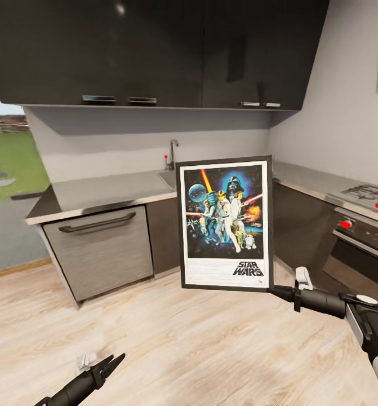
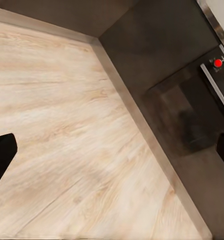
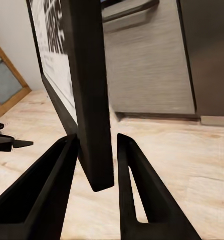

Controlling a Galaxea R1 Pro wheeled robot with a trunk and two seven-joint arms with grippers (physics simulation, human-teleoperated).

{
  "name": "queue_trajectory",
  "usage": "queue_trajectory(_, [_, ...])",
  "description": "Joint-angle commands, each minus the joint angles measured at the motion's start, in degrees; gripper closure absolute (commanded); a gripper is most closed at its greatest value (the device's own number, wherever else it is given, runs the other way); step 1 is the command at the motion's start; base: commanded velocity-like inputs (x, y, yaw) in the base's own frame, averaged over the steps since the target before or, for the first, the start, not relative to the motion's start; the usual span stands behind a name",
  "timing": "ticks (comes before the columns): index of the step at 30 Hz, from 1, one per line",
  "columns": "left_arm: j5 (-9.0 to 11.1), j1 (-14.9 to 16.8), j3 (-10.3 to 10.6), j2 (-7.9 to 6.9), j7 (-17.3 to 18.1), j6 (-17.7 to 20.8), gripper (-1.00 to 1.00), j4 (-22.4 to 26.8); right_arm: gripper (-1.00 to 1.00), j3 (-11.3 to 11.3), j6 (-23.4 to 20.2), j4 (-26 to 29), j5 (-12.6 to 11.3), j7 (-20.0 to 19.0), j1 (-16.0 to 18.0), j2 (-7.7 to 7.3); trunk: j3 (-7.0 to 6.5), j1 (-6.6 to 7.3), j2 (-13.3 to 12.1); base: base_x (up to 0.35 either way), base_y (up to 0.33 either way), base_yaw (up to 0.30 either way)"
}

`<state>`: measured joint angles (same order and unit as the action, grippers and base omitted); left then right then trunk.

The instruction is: Pick up the poster from the kitchen countertop and hang it on one of the wall nails in the kitchen.

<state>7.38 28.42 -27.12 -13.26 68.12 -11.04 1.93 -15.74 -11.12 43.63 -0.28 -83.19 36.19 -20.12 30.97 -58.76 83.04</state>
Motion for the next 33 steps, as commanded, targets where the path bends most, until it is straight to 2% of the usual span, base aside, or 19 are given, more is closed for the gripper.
queue_trajectory(1, [0.53,0.06,0.49,-0.01,0.08,-0.3,-1.0,-0.09,1.0,-0.08,-0.61,0.04,-0.05,-0.22,0.02,-0.01,0.06,0.03,0.04,-0.25,0.154,0.277])
queue_trajectory(33, [0.53,0.06,0.49,-0.01,0.08,-0.21,-1.0,-0.09,1.0,-0.08,-0.56,0.03,-0.05,-0.22,0.02,-0.01,0.06,0.03,0.04,-0.258,0.161,0.278])
